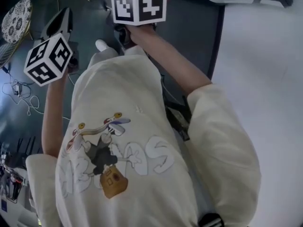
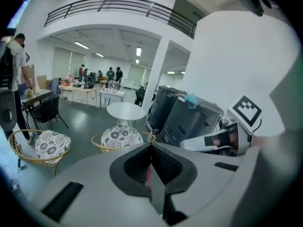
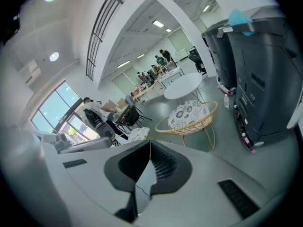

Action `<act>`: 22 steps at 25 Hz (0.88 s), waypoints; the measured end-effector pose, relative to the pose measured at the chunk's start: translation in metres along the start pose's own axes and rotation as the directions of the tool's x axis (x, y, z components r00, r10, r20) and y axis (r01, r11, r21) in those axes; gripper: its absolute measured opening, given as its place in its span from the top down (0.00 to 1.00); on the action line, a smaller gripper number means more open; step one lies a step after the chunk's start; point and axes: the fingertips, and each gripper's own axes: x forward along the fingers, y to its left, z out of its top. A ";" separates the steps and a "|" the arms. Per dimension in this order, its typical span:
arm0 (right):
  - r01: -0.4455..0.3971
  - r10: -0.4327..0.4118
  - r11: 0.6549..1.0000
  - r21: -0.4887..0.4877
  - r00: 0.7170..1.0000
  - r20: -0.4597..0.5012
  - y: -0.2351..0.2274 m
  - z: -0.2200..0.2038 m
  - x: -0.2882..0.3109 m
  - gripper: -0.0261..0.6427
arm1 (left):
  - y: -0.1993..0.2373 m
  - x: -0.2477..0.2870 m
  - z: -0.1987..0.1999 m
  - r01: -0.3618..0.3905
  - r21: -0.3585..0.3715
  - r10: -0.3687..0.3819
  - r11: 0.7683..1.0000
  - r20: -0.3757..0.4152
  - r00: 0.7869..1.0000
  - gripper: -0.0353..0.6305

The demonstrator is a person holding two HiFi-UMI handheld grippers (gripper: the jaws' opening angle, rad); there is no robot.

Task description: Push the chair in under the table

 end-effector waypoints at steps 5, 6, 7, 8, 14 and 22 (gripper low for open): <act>-0.072 0.076 0.990 -0.125 0.997 0.025 0.056 -0.011 -0.031 0.95 | -0.032 -0.046 0.021 0.059 -0.015 -0.057 0.998 0.100 0.993 0.93; -0.078 0.084 0.984 -0.162 0.996 0.031 0.063 -0.013 -0.038 0.95 | -0.038 -0.053 0.022 0.070 -0.018 -0.068 0.997 0.112 0.991 0.93; -0.081 0.090 0.975 -0.205 0.995 0.038 0.068 -0.014 -0.044 0.95 | -0.042 -0.059 0.023 0.078 -0.021 -0.075 0.997 0.124 0.989 0.93; -0.083 0.098 0.965 -0.248 0.994 0.049 0.075 -0.014 -0.049 0.95 | -0.044 -0.065 0.024 0.081 -0.022 -0.077 0.996 0.138 0.987 0.93; -0.045 0.111 0.908 -0.417 0.984 0.137 0.106 -0.027 -0.080 0.95 | -0.047 -0.092 0.018 0.065 -0.009 -0.063 0.998 0.151 0.987 0.93; 0.000 0.090 0.908 -0.419 0.977 0.194 0.125 -0.026 -0.071 0.95 | -0.024 -0.110 0.014 0.044 -0.029 -0.039 0.999 0.169 0.985 0.93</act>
